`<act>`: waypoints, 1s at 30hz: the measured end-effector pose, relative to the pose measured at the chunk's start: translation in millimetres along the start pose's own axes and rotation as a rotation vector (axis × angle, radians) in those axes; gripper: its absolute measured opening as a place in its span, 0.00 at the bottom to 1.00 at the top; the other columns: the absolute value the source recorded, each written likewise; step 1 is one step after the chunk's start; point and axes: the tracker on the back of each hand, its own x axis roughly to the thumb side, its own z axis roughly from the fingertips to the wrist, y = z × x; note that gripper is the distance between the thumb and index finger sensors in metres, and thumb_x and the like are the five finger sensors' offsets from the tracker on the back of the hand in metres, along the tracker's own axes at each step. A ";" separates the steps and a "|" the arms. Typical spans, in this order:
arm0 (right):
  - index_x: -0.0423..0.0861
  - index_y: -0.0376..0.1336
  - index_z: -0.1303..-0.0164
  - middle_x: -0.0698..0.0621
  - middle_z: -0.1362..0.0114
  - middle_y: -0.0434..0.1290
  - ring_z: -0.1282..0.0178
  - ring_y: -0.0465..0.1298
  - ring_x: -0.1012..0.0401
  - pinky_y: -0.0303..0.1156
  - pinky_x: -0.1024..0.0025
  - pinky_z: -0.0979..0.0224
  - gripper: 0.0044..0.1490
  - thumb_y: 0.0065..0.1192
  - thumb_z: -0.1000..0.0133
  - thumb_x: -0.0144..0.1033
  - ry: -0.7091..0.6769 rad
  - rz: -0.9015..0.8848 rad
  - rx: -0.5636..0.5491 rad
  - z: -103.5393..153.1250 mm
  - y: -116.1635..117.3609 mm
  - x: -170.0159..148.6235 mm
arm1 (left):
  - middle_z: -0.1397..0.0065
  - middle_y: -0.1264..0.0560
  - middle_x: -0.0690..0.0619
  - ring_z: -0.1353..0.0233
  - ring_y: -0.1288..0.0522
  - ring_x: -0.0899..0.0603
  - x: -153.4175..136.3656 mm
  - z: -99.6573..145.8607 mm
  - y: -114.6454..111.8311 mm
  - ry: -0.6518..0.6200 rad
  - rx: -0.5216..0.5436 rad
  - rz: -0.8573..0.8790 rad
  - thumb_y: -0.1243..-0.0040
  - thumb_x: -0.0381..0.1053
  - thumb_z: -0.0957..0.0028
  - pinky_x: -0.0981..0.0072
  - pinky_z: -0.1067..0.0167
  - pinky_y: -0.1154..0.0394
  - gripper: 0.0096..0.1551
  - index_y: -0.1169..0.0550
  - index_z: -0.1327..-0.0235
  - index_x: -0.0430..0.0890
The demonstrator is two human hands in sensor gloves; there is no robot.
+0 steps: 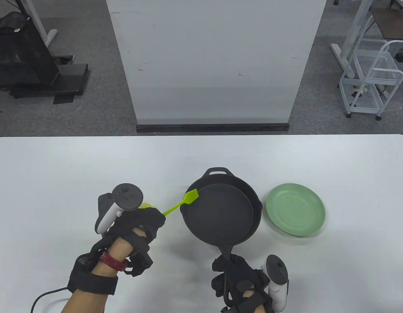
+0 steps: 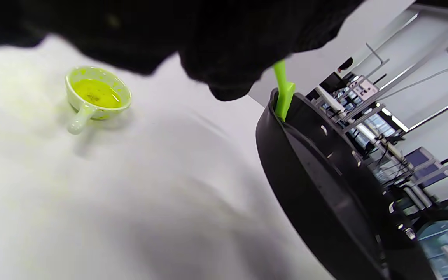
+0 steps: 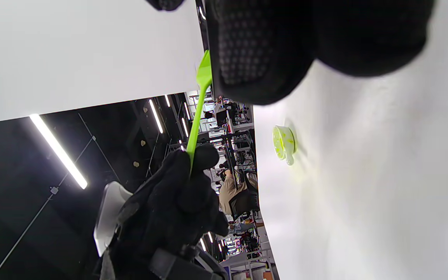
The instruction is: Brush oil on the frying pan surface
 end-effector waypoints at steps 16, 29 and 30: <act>0.31 0.54 0.42 0.29 0.39 0.62 0.65 0.81 0.60 0.81 0.69 0.65 0.33 0.52 0.47 0.43 -0.007 -0.002 0.000 -0.3 -1.2 0.6 | 0.68 0.18 0.57 0.75 0.20 0.47 -127.5 10.6 20.1 0.190 -0.038 0.403 0.51 0.56 0.48 0.53 0.72 0.20 0.27 0.23 0.45 0.40; 0.31 0.54 0.42 0.29 0.39 0.62 0.65 0.81 0.60 0.81 0.69 0.64 0.33 0.52 0.47 0.43 -0.008 -0.007 0.008 -0.3 -1.1 0.6 | 0.74 0.17 0.59 0.80 0.20 0.48 -158.1 -2.4 9.3 0.292 -0.108 0.522 0.52 0.55 0.47 0.55 0.77 0.19 0.29 0.26 0.42 0.39; 0.31 0.54 0.42 0.29 0.39 0.62 0.65 0.81 0.60 0.81 0.69 0.64 0.33 0.52 0.46 0.43 -0.008 -0.009 0.009 -0.3 -1.2 0.7 | 0.73 0.16 0.59 0.80 0.19 0.48 -158.4 -3.6 8.2 0.289 -0.118 0.532 0.52 0.55 0.47 0.55 0.78 0.19 0.29 0.26 0.42 0.39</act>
